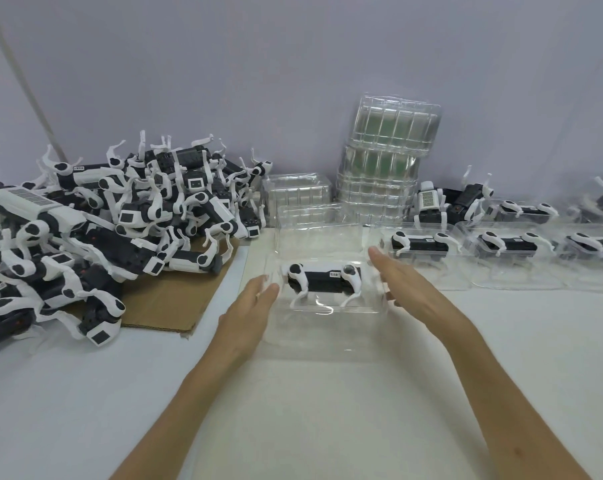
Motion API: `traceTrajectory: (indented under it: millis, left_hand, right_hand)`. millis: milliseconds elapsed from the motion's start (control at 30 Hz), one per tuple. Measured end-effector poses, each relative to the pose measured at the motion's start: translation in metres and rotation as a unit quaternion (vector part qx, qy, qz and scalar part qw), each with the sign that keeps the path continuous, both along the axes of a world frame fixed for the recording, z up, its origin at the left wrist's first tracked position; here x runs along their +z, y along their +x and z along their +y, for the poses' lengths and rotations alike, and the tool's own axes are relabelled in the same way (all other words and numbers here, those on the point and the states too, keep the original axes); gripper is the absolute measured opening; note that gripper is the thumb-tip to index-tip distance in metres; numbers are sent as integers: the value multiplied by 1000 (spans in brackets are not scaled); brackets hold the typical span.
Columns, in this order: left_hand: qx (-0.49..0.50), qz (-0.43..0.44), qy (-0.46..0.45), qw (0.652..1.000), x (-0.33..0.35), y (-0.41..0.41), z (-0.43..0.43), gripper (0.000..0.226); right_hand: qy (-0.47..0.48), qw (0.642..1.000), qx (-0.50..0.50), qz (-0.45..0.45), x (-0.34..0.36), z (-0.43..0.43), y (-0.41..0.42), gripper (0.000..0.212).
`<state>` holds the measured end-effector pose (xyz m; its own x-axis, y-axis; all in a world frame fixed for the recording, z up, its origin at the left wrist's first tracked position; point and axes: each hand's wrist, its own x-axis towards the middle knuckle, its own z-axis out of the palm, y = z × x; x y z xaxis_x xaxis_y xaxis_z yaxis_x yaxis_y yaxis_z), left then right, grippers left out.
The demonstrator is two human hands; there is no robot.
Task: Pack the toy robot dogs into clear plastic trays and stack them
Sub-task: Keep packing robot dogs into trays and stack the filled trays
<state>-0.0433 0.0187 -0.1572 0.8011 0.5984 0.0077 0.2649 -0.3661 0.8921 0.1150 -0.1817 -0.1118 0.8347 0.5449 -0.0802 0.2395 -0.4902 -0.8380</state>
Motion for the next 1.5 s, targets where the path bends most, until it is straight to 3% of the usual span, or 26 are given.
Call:
traceTrajectory:
  millis: [100,200,333,433,567,633,733,867,1033,1300,1400,1500]
  left_hand:
    - [12,-80,-75,994,11,-7,1,49]
    - [17,-131,-111,985,15,-12,3,74]
    - [26,-189,-135,972,16,-13,6,102]
    - [19,-199,-125,972,16,-12,7,92]
    - [18,-193,-103,976,12,-9,5,73]
    - [13,-195,-119,974,13,-9,6,76]
    - [1,-194,-116,974,12,-11,11,100]
    - [20,-184,-105,977,11,-10,11,109]
    - [51,-192,-85,976,10,-8,10,81]
    - [47,-203,-73,975,14,-8,0,83]
    - [38,-200,-71,976,17,-8,-6,88]
    - [29,-182,-81,979,16,-10,-9,75]
  right_hand:
    - [71,992,101,29,1,2,-6,82]
    - [98,983,152,7,0,5,-11,86]
    - [153,978,139,-34,0,12,-17,83]
    - [214,970,112,-35,-2,15,-17,76]
    - [228,968,47,-97,-5,21,-21,57]
    - [240,965,32,-102,-6,23,-23,51]
    - [257,960,27,-108,-3,25,-26,49]
    - [252,962,43,-100,-4,27,-30,49]
    - [242,964,49,-101,-4,29,-36,57]
    - [261,958,-23,-113,-4,27,-32,57]
    - [242,968,-22,-60,-1,24,-25,48]
    - [127,991,-20,47,3,17,-17,36]
